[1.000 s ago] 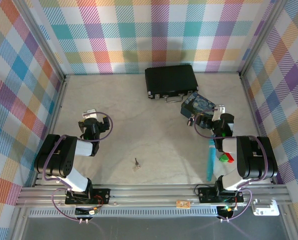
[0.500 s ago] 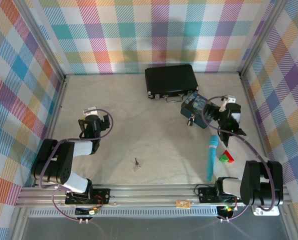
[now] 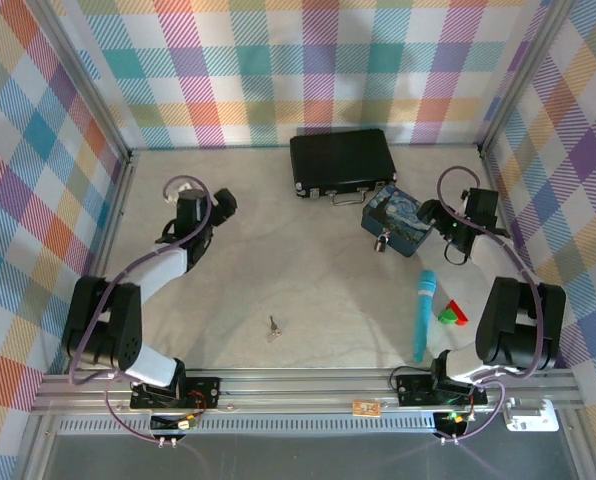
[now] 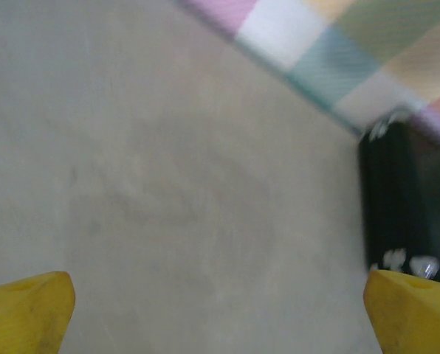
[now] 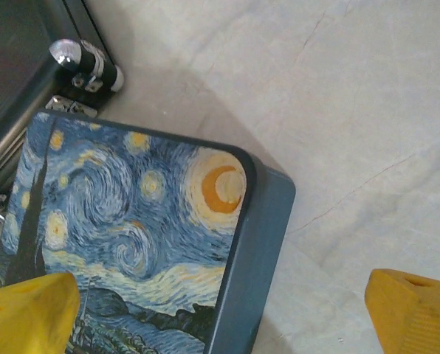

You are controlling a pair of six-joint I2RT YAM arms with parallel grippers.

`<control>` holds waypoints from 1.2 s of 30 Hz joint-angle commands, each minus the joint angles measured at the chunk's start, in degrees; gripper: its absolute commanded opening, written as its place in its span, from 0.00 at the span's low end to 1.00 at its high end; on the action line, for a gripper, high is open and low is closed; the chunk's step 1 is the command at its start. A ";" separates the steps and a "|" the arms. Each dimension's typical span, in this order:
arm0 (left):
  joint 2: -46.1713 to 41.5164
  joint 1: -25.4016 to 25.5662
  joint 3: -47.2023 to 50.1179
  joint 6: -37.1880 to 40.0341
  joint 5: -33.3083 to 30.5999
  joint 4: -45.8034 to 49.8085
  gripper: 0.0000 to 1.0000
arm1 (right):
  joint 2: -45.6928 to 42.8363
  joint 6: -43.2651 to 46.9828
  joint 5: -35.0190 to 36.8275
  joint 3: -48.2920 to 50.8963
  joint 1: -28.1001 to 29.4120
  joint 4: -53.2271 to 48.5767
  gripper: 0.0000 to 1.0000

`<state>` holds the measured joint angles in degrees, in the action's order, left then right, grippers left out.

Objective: Unlock a padlock with a key

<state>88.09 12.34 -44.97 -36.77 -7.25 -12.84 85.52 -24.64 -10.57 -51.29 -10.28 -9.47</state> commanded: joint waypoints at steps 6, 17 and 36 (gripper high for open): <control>-1.93 0.94 2.10 -8.55 12.41 0.19 1.00 | 8.62 2.80 -7.88 -6.36 0.33 -2.66 0.91; -4.91 1.96 1.89 -10.22 12.22 -2.07 1.00 | 9.65 4.10 -9.78 -5.35 0.51 -6.37 0.56; -2.48 3.22 1.16 -8.62 12.18 -2.35 1.00 | 4.67 10.28 -6.22 -4.51 16.15 -16.50 0.42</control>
<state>87.59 15.31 -44.16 -46.04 4.10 -14.06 87.83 -15.42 -16.88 -53.89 3.27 -23.79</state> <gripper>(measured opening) 0.995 0.415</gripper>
